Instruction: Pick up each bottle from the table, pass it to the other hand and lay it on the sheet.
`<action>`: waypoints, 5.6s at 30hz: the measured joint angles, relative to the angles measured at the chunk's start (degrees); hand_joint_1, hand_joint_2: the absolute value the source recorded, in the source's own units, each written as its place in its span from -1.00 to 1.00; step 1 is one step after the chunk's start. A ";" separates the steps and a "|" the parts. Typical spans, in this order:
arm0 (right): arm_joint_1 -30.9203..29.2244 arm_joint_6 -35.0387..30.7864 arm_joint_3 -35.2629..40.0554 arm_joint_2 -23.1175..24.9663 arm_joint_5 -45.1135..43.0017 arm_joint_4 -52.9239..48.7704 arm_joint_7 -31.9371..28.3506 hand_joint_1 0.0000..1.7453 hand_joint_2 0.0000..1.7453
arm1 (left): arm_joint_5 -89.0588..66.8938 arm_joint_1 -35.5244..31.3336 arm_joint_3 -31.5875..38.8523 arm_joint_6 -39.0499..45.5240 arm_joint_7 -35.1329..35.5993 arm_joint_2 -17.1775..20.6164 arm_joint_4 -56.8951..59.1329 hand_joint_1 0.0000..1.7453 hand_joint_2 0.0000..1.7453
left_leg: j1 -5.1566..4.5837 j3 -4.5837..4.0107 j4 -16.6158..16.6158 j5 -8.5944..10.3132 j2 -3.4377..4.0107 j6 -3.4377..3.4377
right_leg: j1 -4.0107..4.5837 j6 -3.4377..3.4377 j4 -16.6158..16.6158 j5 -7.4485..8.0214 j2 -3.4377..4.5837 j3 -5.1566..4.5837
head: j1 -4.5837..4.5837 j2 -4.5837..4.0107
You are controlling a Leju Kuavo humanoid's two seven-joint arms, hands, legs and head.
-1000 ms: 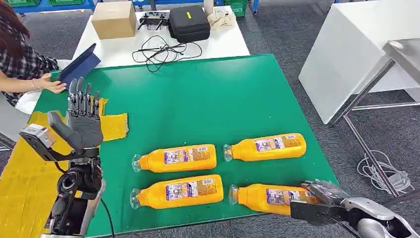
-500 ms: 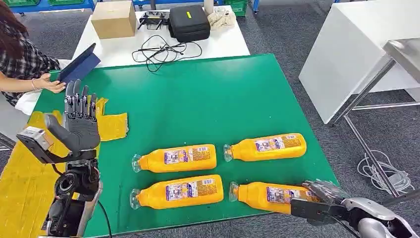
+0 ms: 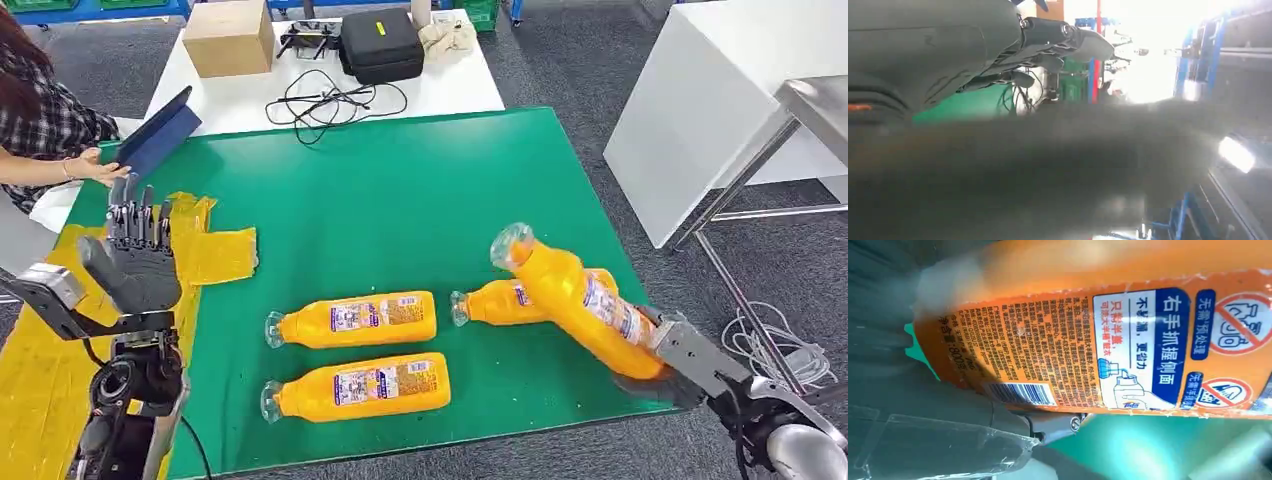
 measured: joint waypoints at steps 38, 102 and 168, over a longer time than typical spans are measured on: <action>-48.11 -22.62 21.55 38.13 15.80 43.44 -2.18 1.00 1.00 | 28.13 -10.83 -8.13 -16.63 15.30 -4.85 6.82 -1.00 1.00 | 0.15 -0.37 0.01 0.64 0.35 -0.19 | 0.17 -0.23 0.14 0.61 0.32 -0.56 | 0.02 0.00; -57.58 -19.67 54.75 52.15 10.97 61.79 9.46 1.00 1.00 | 11.78 -15.57 -14.08 -3.08 11.10 -5.57 13.38 1.00 1.00 | 0.16 -0.70 0.03 0.71 0.40 -0.19 | 0.12 -0.24 0.15 0.64 0.33 -0.93 | 0.00 0.00; -34.47 -27.56 23.56 31.54 16.35 28.68 -3.91 -1.00 -1.00 | -70.40 -6.80 -9.62 40.67 18.26 8.83 13.90 1.00 1.00 | 0.13 -0.82 0.01 0.80 0.20 -0.20 | 0.13 -0.24 0.14 0.65 0.18 -0.93 | 0.02 0.00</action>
